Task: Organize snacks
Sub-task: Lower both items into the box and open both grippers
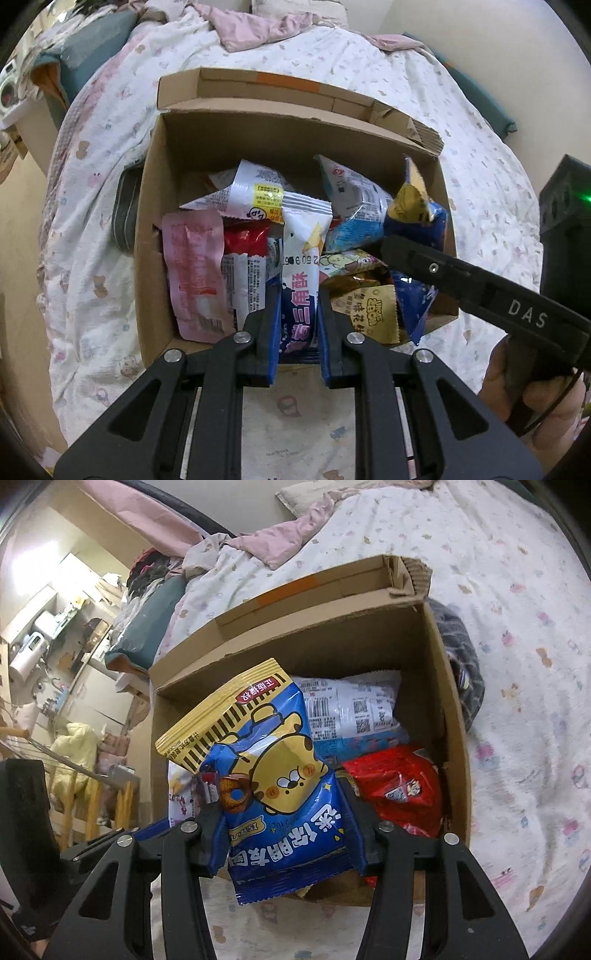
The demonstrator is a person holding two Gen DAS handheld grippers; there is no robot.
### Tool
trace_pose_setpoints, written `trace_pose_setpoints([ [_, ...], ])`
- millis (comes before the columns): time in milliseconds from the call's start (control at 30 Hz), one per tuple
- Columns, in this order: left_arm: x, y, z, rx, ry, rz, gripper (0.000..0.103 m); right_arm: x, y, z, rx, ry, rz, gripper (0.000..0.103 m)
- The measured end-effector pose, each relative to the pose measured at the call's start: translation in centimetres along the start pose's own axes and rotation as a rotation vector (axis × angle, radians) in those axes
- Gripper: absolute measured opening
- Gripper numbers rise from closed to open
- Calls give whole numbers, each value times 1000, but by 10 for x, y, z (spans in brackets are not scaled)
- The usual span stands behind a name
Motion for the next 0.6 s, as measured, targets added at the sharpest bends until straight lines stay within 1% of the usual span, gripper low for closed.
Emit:
trace_pose_setpoints([
  [33,0,0,0,1,1,-2,15,-1,1,0,18,8,-8,56],
  [67,0,0,0,1,3,-2,17,-1,1,0,32,13,-16,65],
  [133,0,1,-1,12,9,-2,32,0,1,2,54,6,-26,75],
  [167,0,1,-1,25,11,-3,52,0,1,4,60,0,-28,76],
  [200,-1,2,-1,35,7,1,69,0,2,5,63,-5,-25,76],
  [267,-1,5,1,39,-3,12,78,1,0,8,62,-14,-29,77],
  [333,-3,7,2,43,3,21,78,1,-1,9,58,-16,-32,78],
  [433,-5,12,7,77,-6,27,78,3,-1,14,58,-31,-24,96],
  [467,-4,13,11,93,-20,23,78,4,-1,18,41,-53,-13,96],
  [533,0,16,22,149,-68,7,78,7,-1,27,11,-97,12,97],
  [600,7,21,41,252,-145,-6,78,8,-1,37,-22,-145,36,98],
])
Point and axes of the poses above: each gripper's, at about its wrist camera, not at the fingertips, and z roughly against the way its jaws point, y to its left, x to its top, the point moved 9 cm from there along -z, roughly the way its jaws point, and after that the axes turned 15 degrees about -x, right-handed, at the moved point
